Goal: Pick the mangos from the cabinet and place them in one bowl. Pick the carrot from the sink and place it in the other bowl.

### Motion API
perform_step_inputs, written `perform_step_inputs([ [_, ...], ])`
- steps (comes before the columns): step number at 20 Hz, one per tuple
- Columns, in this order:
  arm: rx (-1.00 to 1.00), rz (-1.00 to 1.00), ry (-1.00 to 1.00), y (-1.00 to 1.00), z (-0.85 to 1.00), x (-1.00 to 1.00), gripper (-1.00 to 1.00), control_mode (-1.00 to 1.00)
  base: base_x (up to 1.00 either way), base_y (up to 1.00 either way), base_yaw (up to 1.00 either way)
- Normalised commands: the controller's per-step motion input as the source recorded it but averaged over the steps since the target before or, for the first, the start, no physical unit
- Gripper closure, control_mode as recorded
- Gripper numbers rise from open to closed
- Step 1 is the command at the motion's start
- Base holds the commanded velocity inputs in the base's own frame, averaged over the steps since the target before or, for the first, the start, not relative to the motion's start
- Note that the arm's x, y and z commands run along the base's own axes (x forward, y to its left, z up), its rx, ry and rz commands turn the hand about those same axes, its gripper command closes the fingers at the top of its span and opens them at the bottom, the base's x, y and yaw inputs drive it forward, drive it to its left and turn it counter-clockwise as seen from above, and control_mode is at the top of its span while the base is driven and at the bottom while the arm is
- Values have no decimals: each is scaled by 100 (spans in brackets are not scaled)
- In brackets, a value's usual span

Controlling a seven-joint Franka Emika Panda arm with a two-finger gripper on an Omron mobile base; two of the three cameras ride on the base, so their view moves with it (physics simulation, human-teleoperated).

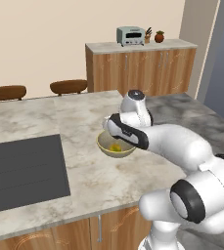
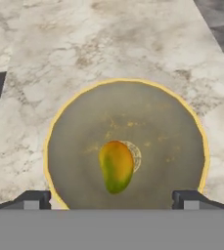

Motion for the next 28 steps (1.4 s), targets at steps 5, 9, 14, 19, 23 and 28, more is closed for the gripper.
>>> perform_step_inputs([
  [5, 1, 0, 7, -17, 67, -59, -100, -100, 0, 0, 0],
  [9, 0, 0, 2, -37, 56, -71, -100, -100, 0, 0, 0],
  [14, 0, 0, 2, -33, 29, -83, -100, -100, 0, 0, 0],
  [19, 2, 3, 0, -8, 0, -90, -100, -100, 0, 0, 0],
  [23, 1, 10, -5, 0, 8, -91, -100, -100, 0, 0, 0],
  [28, -1, 2, -5, -21, 22, -96, -100, -100, 0, 0, 0],
])
